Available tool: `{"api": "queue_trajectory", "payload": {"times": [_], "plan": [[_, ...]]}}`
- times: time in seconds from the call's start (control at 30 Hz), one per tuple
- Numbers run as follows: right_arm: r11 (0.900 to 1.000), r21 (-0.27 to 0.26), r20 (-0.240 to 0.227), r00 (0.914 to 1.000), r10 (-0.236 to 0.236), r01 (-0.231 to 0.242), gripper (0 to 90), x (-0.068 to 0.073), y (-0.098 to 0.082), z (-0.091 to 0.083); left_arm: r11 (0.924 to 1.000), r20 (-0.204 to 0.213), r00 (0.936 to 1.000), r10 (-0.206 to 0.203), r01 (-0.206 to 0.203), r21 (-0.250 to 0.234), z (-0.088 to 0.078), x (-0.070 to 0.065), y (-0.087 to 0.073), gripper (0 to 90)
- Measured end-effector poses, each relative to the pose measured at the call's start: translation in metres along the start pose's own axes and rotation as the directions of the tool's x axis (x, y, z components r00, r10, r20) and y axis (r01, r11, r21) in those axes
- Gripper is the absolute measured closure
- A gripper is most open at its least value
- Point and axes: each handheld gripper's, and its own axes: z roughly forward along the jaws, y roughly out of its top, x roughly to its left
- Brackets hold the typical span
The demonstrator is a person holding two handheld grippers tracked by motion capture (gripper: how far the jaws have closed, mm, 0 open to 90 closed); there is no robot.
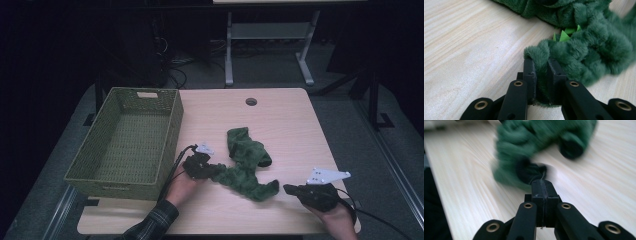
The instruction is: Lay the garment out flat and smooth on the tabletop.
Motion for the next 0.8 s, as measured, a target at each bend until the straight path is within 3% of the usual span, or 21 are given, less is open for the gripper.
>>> {"api": "queue_trajectory", "payload": {"times": [0.13,0.23,0.33,0.5,0.6,0.67,0.8], "plan": [[0.999,-0.021,0.02,0.9993,0.031,-0.03,89.3,-0.005,-0.007,-0.013,1.0,0.019,0.9998,-0.004,0.004,0.007,-0.003,0.0,0.0,77.7],[0.999,-0.045,0.015,0.9995,0.03,-0.029,89.4,-0.003,-0.002,-0.017,0.9996,0.002,1.0,0.007,-0.007,-0.029,-0.014,-0.005,0.003,71.4],[0.999,-0.048,-0.016,0.9998,0.01,-0.011,89.4,0.004,0.005,-0.012,0.9974,-0.014,0.9997,0.022,-0.023,-0.068,-0.028,-0.012,0.004,64.4],[1.0,-0.018,-0.065,0.9977,-0.02,0.019,89.4,0.02,0.014,0.005,0.9921,-0.006,0.9995,0.032,-0.032,-0.121,-0.048,-0.023,0.008,62.0],[0.999,0.007,-0.082,0.9959,-0.037,0.038,89.7,0.026,0.017,0.014,0.9948,0.015,0.9977,0.066,-0.065,-0.079,-0.043,-0.027,0.009,79.3],[0.999,0.022,-0.094,0.9947,-0.042,0.044,89.8,0.029,0.018,0.02,0.9969,0.022,0.9977,0.064,-0.063,-0.048,-0.033,-0.027,0.008,87.1],[0.995,0.083,-0.104,0.9931,-0.055,0.064,89.9,0.032,0.017,0.033,0.9979,0.012,0.9979,0.064,-0.064,0.009,-0.014,-0.02,0.008,89.8]]}}
